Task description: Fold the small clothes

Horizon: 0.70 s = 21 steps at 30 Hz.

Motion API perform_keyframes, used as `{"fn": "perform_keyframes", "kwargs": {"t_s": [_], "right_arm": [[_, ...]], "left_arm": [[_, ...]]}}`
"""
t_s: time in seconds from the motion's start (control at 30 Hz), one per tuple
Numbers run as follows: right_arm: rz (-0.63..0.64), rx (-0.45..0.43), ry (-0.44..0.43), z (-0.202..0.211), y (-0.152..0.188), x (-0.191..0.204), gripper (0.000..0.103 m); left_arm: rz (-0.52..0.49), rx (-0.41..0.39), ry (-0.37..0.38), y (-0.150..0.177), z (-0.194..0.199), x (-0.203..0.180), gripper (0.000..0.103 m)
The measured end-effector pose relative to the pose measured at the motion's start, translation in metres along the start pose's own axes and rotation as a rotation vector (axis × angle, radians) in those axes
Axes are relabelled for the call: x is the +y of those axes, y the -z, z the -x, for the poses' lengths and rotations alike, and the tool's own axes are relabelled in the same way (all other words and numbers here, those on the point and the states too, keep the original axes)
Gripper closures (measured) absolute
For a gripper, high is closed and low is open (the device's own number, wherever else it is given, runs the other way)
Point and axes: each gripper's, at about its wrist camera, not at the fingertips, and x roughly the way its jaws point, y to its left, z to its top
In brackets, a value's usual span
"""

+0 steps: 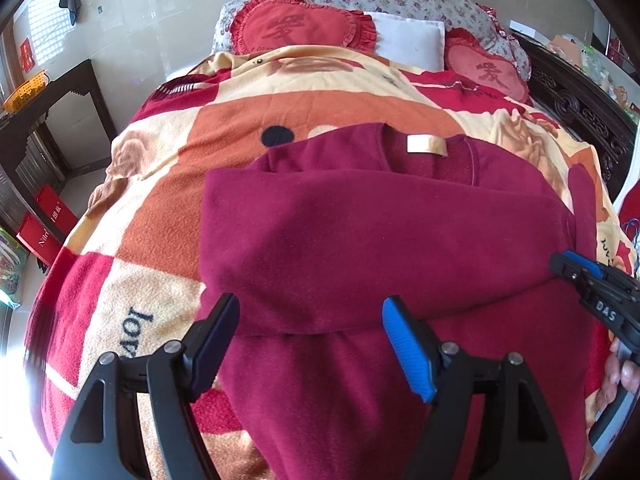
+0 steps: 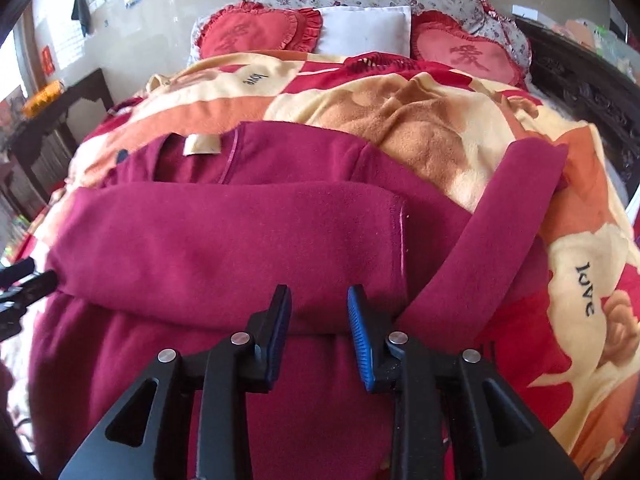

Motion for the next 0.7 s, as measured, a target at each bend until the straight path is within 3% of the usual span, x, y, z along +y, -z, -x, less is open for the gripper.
{"fn": "perform_keyframes", "kwargs": {"t_s": [0.2, 0.3, 0.37, 0.47, 0.7], "right_arm": [[-0.009, 0.044, -0.023, 0.002, 0.014, -0.012, 0.086], [-0.045, -0.016, -0.079, 0.02, 0.01, -0.026, 0.086], [-0.089, -0.075, -0.062, 0.034, 0.0, -0.044, 0.085], [-0.172, -0.151, 0.006, 0.049, -0.021, -0.088, 0.078], [-0.467, -0.146, 0.069, 0.031, -0.075, -0.208, 0.076]], "left_arm": [[0.043, 0.049, 0.044, -0.001, -0.023, -0.006, 0.025], [0.036, 0.061, 0.045, 0.0, -0.031, -0.008, 0.025], [0.034, 0.061, 0.053, 0.001, -0.033, -0.008, 0.022], [0.044, 0.063, 0.071, 0.002, -0.037, -0.006, 0.02], [0.026, 0.065, 0.07, 0.003, -0.041, -0.009, 0.014]]}}
